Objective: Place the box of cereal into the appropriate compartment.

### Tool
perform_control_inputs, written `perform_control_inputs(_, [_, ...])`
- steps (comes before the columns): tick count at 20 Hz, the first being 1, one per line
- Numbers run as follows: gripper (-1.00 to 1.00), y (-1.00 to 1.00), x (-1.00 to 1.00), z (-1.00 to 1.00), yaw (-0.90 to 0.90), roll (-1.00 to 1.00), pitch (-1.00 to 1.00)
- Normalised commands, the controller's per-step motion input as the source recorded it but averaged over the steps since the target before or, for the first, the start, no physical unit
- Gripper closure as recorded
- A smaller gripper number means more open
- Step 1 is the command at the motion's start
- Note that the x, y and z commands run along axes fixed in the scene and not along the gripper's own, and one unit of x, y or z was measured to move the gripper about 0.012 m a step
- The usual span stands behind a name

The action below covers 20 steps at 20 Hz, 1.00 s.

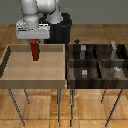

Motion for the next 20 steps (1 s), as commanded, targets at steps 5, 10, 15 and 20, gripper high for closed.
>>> perform_control_inputs(5, [1.0, 1.0, 0.0, 0.0, 0.0, 0.0, 0.0])
perform_control_inputs(10, [1.0, 1.0, 0.0, 0.0, 0.0, 0.0, 0.0])
perform_control_inputs(15, [1.0, 1.0, 0.0, 0.0, 0.0, 0.0, 0.0])
perform_control_inputs(20, [1.0, 1.0, 0.0, 0.0, 0.0, 0.0, 0.0])
